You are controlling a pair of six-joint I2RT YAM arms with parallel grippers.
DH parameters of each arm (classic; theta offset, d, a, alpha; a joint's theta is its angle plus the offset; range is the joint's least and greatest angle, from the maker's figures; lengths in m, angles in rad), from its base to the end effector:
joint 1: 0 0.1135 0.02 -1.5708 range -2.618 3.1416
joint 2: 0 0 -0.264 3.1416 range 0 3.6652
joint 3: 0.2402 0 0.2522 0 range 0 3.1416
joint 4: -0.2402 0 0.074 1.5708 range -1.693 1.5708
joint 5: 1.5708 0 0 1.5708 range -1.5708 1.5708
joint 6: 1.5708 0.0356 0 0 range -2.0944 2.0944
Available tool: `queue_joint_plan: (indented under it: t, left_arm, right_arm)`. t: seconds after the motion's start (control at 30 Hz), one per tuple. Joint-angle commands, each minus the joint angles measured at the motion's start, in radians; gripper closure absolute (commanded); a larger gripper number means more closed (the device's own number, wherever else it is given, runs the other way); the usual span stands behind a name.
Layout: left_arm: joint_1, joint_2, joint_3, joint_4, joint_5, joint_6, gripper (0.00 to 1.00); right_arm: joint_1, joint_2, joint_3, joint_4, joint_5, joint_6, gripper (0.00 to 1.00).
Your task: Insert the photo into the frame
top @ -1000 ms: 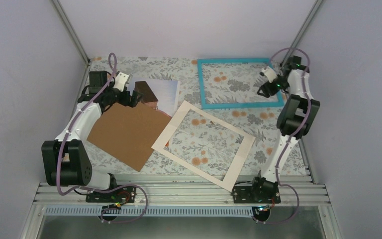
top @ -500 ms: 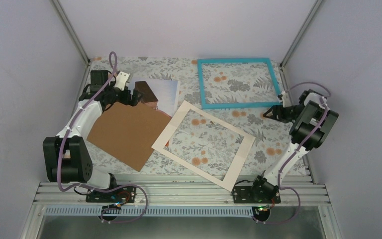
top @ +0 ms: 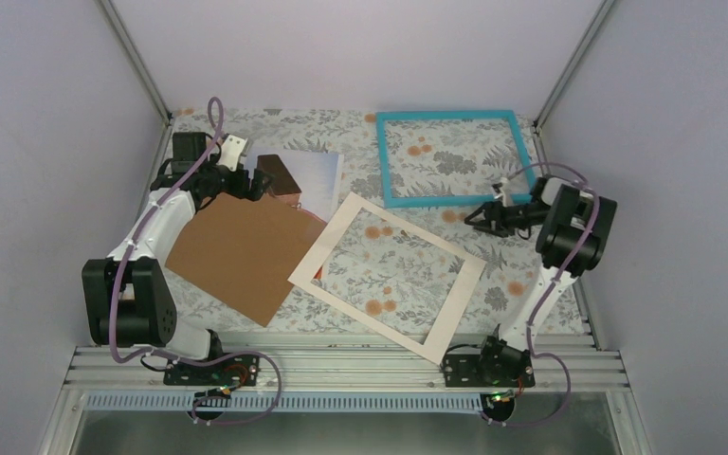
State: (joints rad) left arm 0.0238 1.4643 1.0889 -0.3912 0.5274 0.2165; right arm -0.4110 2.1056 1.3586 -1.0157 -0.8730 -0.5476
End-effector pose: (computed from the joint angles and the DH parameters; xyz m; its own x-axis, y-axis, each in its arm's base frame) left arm 0.3176 -0.0104 0.2693 -0.6039 0.1713 -0.7785 0.4828 0.8557 -0.1863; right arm 0.3378 -0.1175 0.1231 -0.9717 0.0586 -0.2288 -0.1349 0.6572 0.7415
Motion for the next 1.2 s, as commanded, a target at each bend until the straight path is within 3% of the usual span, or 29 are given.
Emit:
queue_joint_plan:
  t: [0.0,0.23,0.5,0.8,0.97,1.17]
  left_arm:
    - [-0.005,0.007,0.008,0.004,-0.012,-0.009,0.0]
    - [-0.005,0.032,0.018,0.011,-0.039,-0.027,0.0]
    - [-0.005,0.069,0.048,0.022,-0.068,-0.058,0.0]
    - [-0.005,0.089,0.069,0.024,-0.079,-0.058,0.0]
    - [-0.005,0.098,0.082,0.022,-0.08,-0.059,0.0]
    - [-0.006,0.095,0.088,0.029,-0.042,-0.045,0.0]
  right_arm:
    - [0.135,0.04,-0.032,0.026,-0.022,0.012,0.37]
    - [0.355,0.047,0.002,0.068,-0.073,0.056,0.34]
    - [0.548,0.149,0.155,0.126,-0.105,0.116,0.33]
    - [0.755,0.168,0.236,0.107,-0.11,0.07,0.31]
    - [0.737,0.124,0.284,0.054,-0.019,0.0,0.28]
    - [0.59,0.03,0.365,-0.07,0.21,-0.283,0.29]
